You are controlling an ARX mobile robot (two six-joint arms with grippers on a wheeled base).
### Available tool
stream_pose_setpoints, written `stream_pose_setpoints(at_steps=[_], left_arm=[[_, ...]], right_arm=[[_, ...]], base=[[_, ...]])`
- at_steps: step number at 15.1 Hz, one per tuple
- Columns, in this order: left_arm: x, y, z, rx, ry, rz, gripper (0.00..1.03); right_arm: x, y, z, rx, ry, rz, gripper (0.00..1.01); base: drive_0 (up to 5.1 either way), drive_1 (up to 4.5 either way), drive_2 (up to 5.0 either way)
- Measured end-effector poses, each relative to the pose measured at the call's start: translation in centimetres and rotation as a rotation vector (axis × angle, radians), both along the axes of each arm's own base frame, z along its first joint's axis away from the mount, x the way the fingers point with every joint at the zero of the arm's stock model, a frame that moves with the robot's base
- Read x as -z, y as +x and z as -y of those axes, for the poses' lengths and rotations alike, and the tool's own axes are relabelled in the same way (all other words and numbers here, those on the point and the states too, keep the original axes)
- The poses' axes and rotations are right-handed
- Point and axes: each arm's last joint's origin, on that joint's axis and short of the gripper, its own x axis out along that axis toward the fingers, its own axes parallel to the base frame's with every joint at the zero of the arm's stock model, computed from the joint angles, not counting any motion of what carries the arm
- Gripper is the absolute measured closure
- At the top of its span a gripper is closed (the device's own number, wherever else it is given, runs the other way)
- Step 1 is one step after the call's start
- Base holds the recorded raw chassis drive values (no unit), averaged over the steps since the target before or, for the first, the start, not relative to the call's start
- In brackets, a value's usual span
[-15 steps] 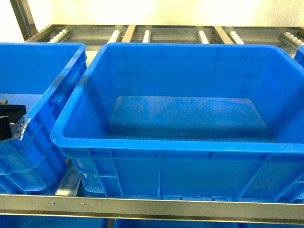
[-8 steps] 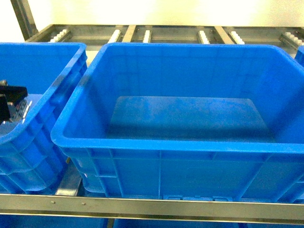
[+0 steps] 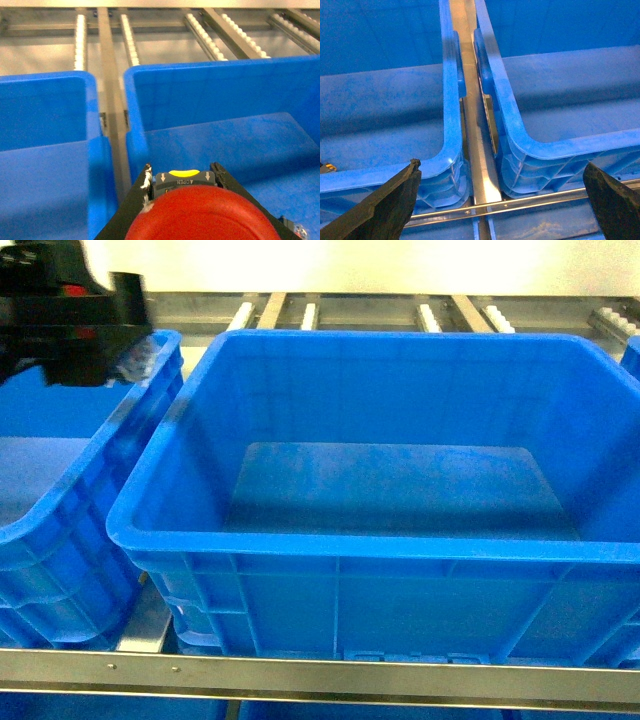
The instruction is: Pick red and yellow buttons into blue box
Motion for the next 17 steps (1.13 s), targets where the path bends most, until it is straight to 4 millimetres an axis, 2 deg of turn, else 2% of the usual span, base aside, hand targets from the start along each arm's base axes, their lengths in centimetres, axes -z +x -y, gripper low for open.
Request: stream_pose_setpoints(at_steps=[4, 6, 9, 10, 12, 15, 16, 17], left_arm=[[1.7, 9.3, 5.9, 0.171, 0.105, -0.124, 0.76], [2.6, 12.2, 8.3, 0.205, 0.145, -0.158, 0.76], [3.1, 12.9, 10.1, 0.219, 0.157, -0.157, 0.76], [3.5, 12.9, 10.6, 0.223, 0.156, -0.154, 0.69], [4.0, 12.7, 10.9, 0.208, 0.166, -0.165, 0.44], [5.2, 12.3, 9.4, 0.139, 0.151, -0.184, 0.07], [5.1, 12.0, 8.8, 0.121, 0.140, -0.186, 0.03], [3.4, 11.1, 7.4, 0.071, 0.109, -0.126, 0.05]], right_arm=[[0.0, 0.0, 0.0, 0.000, 0.000, 0.000, 0.03], [0.0, 0.0, 0.0, 0.000, 0.000, 0.000, 0.03], [0.0, 0.0, 0.0, 0.000, 0.000, 0.000, 0.03], [0.0, 0.0, 0.0, 0.000, 0.000, 0.000, 0.03], [0.0, 0.0, 0.0, 0.000, 0.000, 0.000, 0.03], [0.0, 0.0, 0.0, 0.000, 0.000, 0.000, 0.03], [0.0, 0.0, 0.0, 0.000, 0.000, 0.000, 0.03], [0.0, 0.0, 0.0, 0.000, 0.000, 0.000, 0.03]], base=[[0.0, 0.00, 0.0], [0.0, 0.00, 0.0], [0.0, 0.00, 0.0], [0.0, 0.00, 0.0], [0.0, 0.00, 0.0], [0.0, 0.00, 0.0], [0.0, 0.00, 0.0], [0.0, 0.00, 0.0]])
